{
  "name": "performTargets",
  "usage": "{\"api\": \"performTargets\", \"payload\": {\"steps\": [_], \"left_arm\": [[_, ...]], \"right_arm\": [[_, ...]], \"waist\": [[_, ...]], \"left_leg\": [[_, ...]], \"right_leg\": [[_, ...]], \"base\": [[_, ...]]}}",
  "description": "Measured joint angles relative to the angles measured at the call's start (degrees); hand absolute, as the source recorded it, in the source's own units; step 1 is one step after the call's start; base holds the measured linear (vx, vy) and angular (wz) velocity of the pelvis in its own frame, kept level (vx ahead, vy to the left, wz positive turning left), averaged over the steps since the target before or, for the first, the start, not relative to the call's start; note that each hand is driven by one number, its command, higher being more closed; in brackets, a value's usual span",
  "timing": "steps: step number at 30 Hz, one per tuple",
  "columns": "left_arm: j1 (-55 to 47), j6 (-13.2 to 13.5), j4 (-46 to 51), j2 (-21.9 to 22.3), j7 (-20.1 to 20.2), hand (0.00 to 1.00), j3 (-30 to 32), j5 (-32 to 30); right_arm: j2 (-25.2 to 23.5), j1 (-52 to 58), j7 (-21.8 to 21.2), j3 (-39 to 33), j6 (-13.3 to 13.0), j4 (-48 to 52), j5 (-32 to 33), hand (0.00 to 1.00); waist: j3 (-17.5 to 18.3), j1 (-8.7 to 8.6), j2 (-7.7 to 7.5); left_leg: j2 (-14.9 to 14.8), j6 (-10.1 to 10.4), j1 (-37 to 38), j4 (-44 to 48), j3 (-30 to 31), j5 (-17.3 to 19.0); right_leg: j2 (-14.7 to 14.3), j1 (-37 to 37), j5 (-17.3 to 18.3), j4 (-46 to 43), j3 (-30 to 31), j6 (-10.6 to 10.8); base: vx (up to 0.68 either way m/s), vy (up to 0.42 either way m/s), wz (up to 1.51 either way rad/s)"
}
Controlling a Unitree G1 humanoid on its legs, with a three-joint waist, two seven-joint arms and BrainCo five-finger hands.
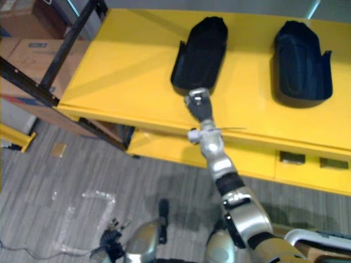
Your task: Walk over and take plastic housings, then place them on the shelf
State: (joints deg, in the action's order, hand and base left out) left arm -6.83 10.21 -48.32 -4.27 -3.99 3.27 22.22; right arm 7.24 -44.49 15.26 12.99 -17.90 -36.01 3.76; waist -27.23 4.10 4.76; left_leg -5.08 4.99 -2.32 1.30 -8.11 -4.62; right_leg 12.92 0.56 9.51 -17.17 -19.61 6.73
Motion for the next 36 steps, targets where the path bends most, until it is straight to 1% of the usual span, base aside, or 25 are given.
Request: {"api": "performTargets", "payload": {"steps": [4, 6, 9, 12, 14, 16, 19, 21, 22, 23, 24, 26, 28, 30, 31, 32, 34, 36], "left_arm": [[0.04, -0.13, 0.10, -0.07, 0.08, 0.00, -0.06, 0.00], [0.04, -0.29, 0.12, -0.11, 0.18, 0.00, -0.12, 0.00], [0.05, -0.37, 0.14, -0.19, 0.36, 0.00, -0.17, -0.07], [0.05, -0.40, 0.14, -0.23, 0.33, 0.00, -0.25, -0.05], [0.04, -0.38, -0.06, -0.22, 0.29, 0.00, -0.50, -0.05], [-0.11, -0.34, -0.18, -0.27, 0.20, 0.00, -0.70, -0.06], [-0.11, -0.22, -0.45, -0.34, -0.13, 0.00, -1.20, -0.10], [-0.07, -0.17, -1.23, -0.36, -0.21, 0.00, -1.05, -0.14], [-0.10, -0.16, -1.54, -0.36, -0.21, 0.00, -1.04, -0.14], [-0.26, -0.13, -2.58, -0.38, -0.25, 0.00, -0.75, -0.27], [-1.02, -0.06, -2.67, -0.41, -0.42, 0.00, 0.05, -0.40], [-1.89, 0.17, -2.82, -0.69, -0.58, 0.00, 0.73, -0.46], [-2.19, 0.18, -4.22, -1.80, -0.94, 0.00, 0.69, -0.68], [-2.22, 0.18, -4.80, -1.91, -1.17, 0.00, 0.70, -0.68], [-2.21, 0.18, -4.81, -1.91, -1.45, 0.00, 0.71, -0.68], [-2.24, 0.15, -5.11, -1.89, -1.54, 0.00, 0.71, -0.67], [-2.25, 0.10, -5.84, -1.89, -1.76, 0.00, 0.72, -0.66], [-2.28, -0.02, -7.04, -1.88, -1.94, 0.00, 1.06, -0.56]], "right_arm": [[0.17, -1.37, 0.64, -0.16, -1.05, -1.23, 0.03, 1.00], [0.29, -1.46, 1.03, -0.44, -1.08, -1.32, 0.03, 1.00], [0.46, -1.55, 1.12, -0.48, -2.05, -1.74, 0.05, 1.00], [0.18, -1.55, 1.13, -0.23, -2.54, -1.76, 0.23, 1.00], [-0.57, -1.24, 1.12, 0.13, -2.78, -1.49, 0.63, 1.00], [-1.82, 0.53, 1.18, 0.93, -2.95, -0.20, 1.21, 1.00], [-3.16, 5.84, 1.37, 3.40, -2.78, 5.48, 1.11, 1.00], [-4.14, 10.53, 1.28, 4.73, -1.74, 10.80, 0.97, 1.00], [-4.47, 11.90, 1.27, 4.81, -1.66, 11.72, 0.97, 1.00], [-4.94, 15.51, 1.02, 5.20, -1.40, 14.03, 1.00, 1.00], [-5.31, 19.16, 0.45, 5.81, -0.92, 16.56, 1.00, 1.00], [-5.30, 22.92, -0.47, 7.34, -0.36, 19.83, 1.00, 1.00], [-5.16, 27.33, -2.25, 8.78, 0.35, 25.08, 1.16, 1.00], [-4.91, 29.74, -4.32, 9.04, 0.37, 28.77, 1.85, 1.00], [-4.59, 30.84, -5.17, 9.05, 0.34, 30.58, 2.42, 1.00], [-3.81, 33.07, -7.05, 9.07, 0.42, 32.88, 4.14, 1.00], [-3.04, 35.16, -8.71, 8.99, 0.44, 33.95, 5.85, 1.00], [-2.08, 37.25, -9.37, 8.46, 0.44, 34.53, 6.75, 1.00]], "waist": [[-0.02, -0.03, 0.03], [-0.02, 0.09, 0.03], [-0.02, 0.06, 0.03], [-0.02, 0.06, 0.03], [-0.01, 0.50, 0.00], [0.00, 0.59, -0.04], [0.05, -0.05, -0.15], [0.16, -0.36, -0.24], [0.42, -0.38, -0.44], [2.09, -0.37, -0.87], [3.91, -0.62, -1.68], [5.25, -1.24, -2.99], [7.45, -1.89, -4.48], [8.50, -1.92, -4.97], [8.54, -2.08, -4.98], [9.62, -2.40, -4.96], [10.73, -2.84, -5.00], [11.88, -3.33, -4.92]], "left_leg": [[0.08, -0.01, -1.21, 0.39, 1.08, -0.01], [0.07, -0.01, -1.28, 0.41, 1.23, -0.02], [-0.07, -0.01, -1.46, 0.41, 1.19, -0.02], [-0.38, 0.00, -1.44, 0.31, 0.73, -0.01], [-0.89, 0.03, -0.62, -0.22, -0.62, -0.01], [-1.35, 0.06, 0.89, -0.96, -1.83, 0.00], [-1.48, 0.25, 2.61, -1.86, -3.35, 0.14], [-1.52, 0.51, 4.38, -3.35, -4.19, -0.07], [-1.51, 0.54, 5.03, -3.83, -4.64, -0.09], [-1.38, 0.65, 5.52, -4.83, -5.04, -0.19], [-1.32, 0.74, 5.71, -5.69, -5.22, -0.27], [-1.27, 0.78, 6.18, -5.86, -5.83, -0.22], [-1.23, 0.90, 6.46, -5.91, -6.89, -0.12], [-1.20, 0.92, 6.93, -5.93, -8.01, -0.11], [-1.18, 1.00, 7.41, -5.97, -8.20, -0.04], [-1.30, 1.05, 7.35, -6.02, -8.21, 0.01], [-1.57, 1.10, 7.35, -6.32, -8.28, 0.04], [-1.74, 1.23, 7.35, -6.37, -8.37, 0.14]], "right_leg": [[0.00, -0.52, -0.04, -0.09, -0.51, 0.04], [-0.02, -0.46, -0.04, -0.03, -0.62, 0.04], [-0.14, -0.50, -0.10, 0.18, -0.56, 0.09], [-0.60, -0.40, -0.49, 1.04, -0.24, 0.17], [-1.28, -0.20, -1.21, 2.12, 0.89, -0.04], [-2.18, 1.21, -2.34, 4.01, 1.76, -0.08], [-2.56, 2.08, -2.76, 5.12, 2.87, -0.03], [-2.88, 3.10, -3.35, 6.33, 3.69, 0.18], [-2.92, 3.45, -3.42, 6.68, 3.87, 0.27], [-3.00, 3.55, -3.59, 7.41, 4.03, 0.43], [-3.05, 3.56, -3.73, 8.18, 4.06, 0.58], [-3.00, 4.12, -3.86, 9.00, 4.30, 0.75], [-3.11, 4.58, -4.44, 10.47, 5.11, 0.91], [-3.34, 4.85, -5.13, 11.60, 5.80, 0.83], [-3.48, 5.45, -5.38, 12.18, 5.97, 0.83], [-3.70, 5.58, -5.64, 12.70, 5.96, 0.83], [-3.97, 5.59, -5.74, 12.89, 6.03, 0.77], [-4.11, 5.56, -5.75, 12.91, 6.22, 0.75]], "base": [[0.00, -0.009, 0.09], [0.01, -0.012, 0.07], [0.00, 0.000, 0.00], [0.00, -0.009, -0.06], [0.01, -0.014, -0.29], [0.04, -0.012, -0.37], [0.02, 0.001, -0.23], [0.03, 0.002, -0.22], [0.04, 0.002, -0.21], [0.06, 0.006, -0.12], [0.08, 0.005, -0.09], [0.09, 0.006, -0.08], [0.07, 0.009, -0.15], [0.04, 0.012, -0.24], [0.00, 0.003, -0.17], [-0.01, -0.005, -0.06], [0.00, 0.000, 0.00], [-0.03, -0.006, -0.03]]}}
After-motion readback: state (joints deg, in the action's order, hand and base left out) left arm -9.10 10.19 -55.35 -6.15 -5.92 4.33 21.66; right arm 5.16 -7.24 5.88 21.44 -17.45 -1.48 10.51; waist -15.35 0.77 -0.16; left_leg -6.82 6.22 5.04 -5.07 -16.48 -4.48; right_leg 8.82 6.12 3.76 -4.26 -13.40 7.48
